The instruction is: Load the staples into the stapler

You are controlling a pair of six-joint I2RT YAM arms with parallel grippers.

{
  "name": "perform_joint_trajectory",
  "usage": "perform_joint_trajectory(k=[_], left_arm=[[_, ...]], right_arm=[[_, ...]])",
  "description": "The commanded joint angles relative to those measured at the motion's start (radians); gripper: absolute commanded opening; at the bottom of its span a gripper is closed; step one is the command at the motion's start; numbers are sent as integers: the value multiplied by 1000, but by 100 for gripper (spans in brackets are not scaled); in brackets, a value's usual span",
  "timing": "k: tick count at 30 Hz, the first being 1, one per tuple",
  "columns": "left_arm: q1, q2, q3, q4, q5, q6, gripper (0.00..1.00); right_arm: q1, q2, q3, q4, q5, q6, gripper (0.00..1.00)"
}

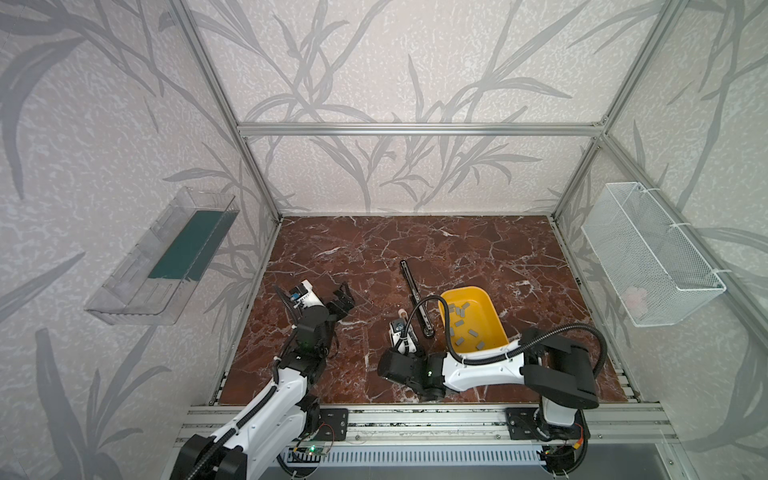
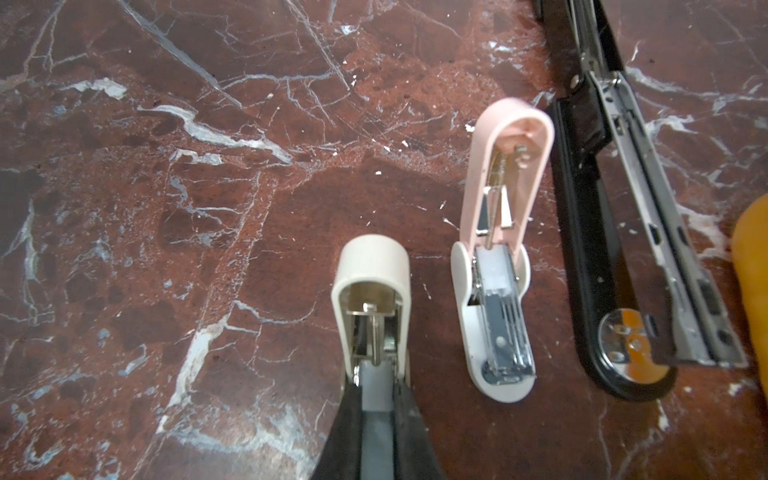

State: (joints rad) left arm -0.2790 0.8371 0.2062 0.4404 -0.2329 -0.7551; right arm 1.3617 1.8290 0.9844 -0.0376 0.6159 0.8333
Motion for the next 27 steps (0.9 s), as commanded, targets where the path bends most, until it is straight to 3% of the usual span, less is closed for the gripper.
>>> perform_joint_trajectory(k=[1, 27], left_arm=[[6, -12, -2, 4, -4, -10, 99], [6, -18, -4, 1, -5, -10, 99]], right_arm=[[6, -19, -6, 10, 10, -7, 0], [8, 13, 8, -20, -18, 24, 0]])
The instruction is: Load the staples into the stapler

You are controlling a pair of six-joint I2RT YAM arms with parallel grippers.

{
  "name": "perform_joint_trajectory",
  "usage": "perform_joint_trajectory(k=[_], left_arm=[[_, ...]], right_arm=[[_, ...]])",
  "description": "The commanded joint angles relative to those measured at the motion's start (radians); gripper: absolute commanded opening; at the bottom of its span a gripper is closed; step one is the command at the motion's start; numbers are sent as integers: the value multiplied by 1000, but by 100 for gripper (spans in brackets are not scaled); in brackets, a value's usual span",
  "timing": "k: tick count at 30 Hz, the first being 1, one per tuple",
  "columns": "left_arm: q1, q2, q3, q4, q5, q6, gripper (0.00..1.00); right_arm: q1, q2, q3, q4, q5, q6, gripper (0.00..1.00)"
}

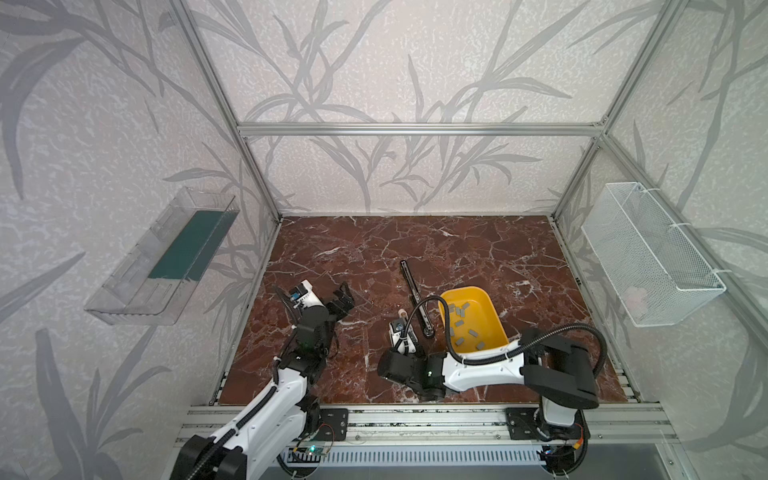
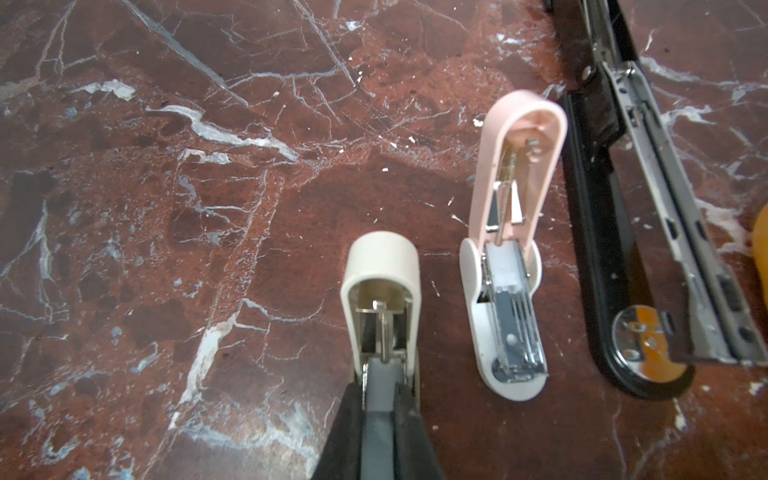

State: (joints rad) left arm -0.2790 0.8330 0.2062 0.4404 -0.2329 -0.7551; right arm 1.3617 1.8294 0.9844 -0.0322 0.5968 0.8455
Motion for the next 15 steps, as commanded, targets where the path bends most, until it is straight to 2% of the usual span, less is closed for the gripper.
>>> perform_joint_trajectory(k=[1, 9, 15], left_arm=[[6, -15, -4, 1, -5, -10, 99], [6, -23, -5, -2, -6, -10, 99], [6, -30, -7, -4, -7, -10, 99]], right_arm=[[6, 13, 10, -30, 0, 14, 0], [6, 10, 21, -46, 22, -11, 0], [5, -30, 12, 5, -11, -124, 0]])
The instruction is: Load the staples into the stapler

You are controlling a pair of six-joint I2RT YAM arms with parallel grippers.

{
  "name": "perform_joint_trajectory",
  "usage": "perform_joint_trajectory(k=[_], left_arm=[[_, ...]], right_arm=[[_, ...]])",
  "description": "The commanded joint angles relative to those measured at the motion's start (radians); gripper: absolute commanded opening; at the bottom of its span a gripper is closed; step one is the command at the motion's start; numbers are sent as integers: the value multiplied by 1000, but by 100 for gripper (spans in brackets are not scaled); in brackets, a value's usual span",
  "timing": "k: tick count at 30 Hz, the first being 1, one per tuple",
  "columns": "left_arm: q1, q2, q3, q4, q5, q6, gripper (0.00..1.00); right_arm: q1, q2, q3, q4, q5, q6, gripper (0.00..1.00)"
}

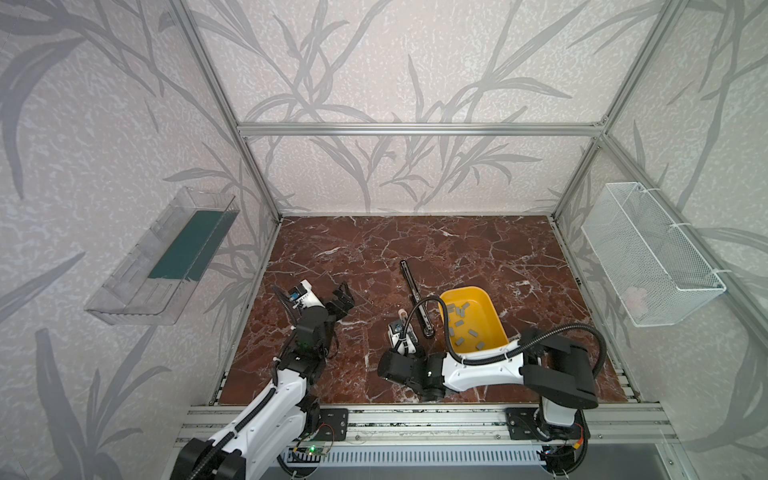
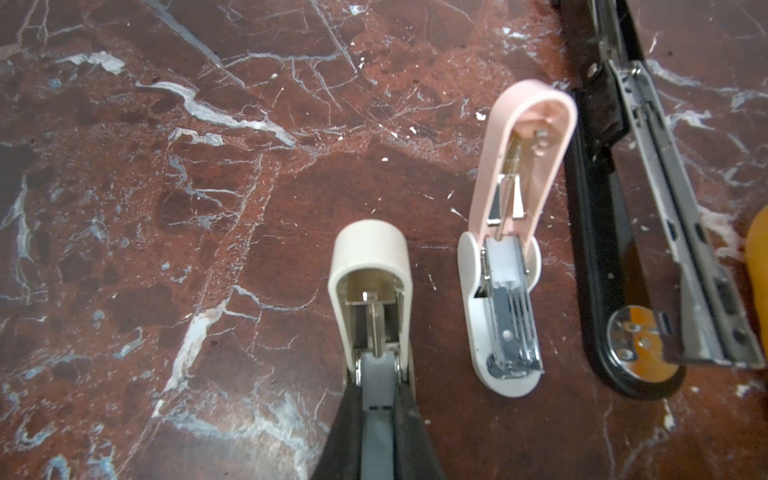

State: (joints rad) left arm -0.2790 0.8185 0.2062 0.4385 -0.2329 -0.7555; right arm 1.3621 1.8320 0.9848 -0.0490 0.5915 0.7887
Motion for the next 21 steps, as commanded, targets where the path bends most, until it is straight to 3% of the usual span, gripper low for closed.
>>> perform_joint_trajectory(k=[1, 7, 11, 17, 21], left_arm=[[6, -17, -8, -2, -6, -10, 99], [6, -3, -13, 4, -10, -19, 99], [6, 10, -10, 10, 3, -27, 99], [6, 25, -8, 6, 15, -50, 99], [6, -57, 34, -272, 107, -224, 99]], right_arm=[[6, -40, 5, 40, -21, -90, 0], [5, -115, -119, 261, -126, -270, 0], [-3, -157, -218, 424, -135, -316, 0], [-31, -133, -229, 464, -169, -322, 0], [-40, -142, -241, 460, -153, -314, 0]])
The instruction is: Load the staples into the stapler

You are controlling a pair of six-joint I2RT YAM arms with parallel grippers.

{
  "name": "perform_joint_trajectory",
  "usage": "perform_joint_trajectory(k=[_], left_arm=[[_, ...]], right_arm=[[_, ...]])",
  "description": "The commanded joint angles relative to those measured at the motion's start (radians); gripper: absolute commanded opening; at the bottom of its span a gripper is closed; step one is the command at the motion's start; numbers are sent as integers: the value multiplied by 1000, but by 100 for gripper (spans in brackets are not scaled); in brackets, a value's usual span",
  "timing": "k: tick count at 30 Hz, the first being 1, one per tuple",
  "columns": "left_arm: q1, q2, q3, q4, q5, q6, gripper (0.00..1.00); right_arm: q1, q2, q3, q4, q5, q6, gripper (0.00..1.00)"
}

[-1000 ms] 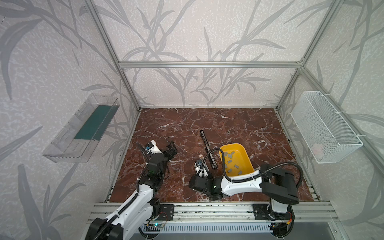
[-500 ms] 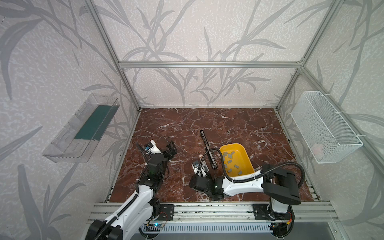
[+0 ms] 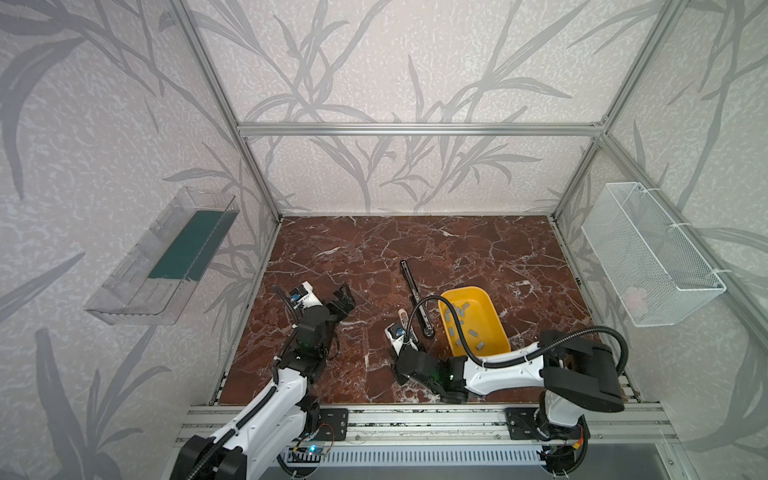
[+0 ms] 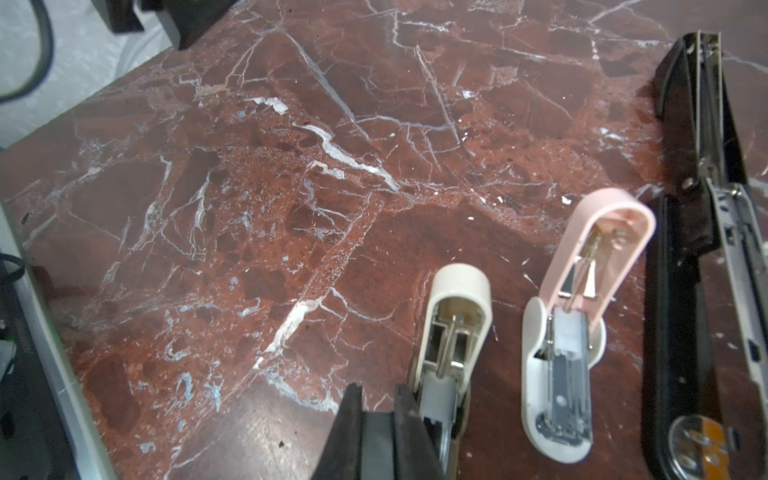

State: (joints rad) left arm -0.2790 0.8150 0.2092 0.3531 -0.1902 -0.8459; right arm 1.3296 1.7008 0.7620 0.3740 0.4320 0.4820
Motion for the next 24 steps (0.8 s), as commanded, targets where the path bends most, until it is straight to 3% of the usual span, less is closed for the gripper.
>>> perform_joint_trajectory(k=[1, 4, 8, 14, 17, 24], left_arm=[[6, -82, 32, -239, 105, -152, 99], [6, -224, 40, -485, 191, -152, 98], [6, -505, 44, -766, 149, -16, 99], [6, -815, 46, -867, 78, 121, 99], [6, -735, 44, -847, 32, 111, 99], [6, -566, 64, -781, 118, 143, 99]], right_arm=[[-8, -17, -28, 48, 14, -10, 0], [-7, -36, -53, 77, 29, -10, 0], [-8, -29, -52, 58, 24, 5, 0], [-8, -22, -76, 113, 22, -5, 0], [-13, -8, -75, 121, 25, -13, 0], [-18, 35, -38, 59, 36, -19, 0]])
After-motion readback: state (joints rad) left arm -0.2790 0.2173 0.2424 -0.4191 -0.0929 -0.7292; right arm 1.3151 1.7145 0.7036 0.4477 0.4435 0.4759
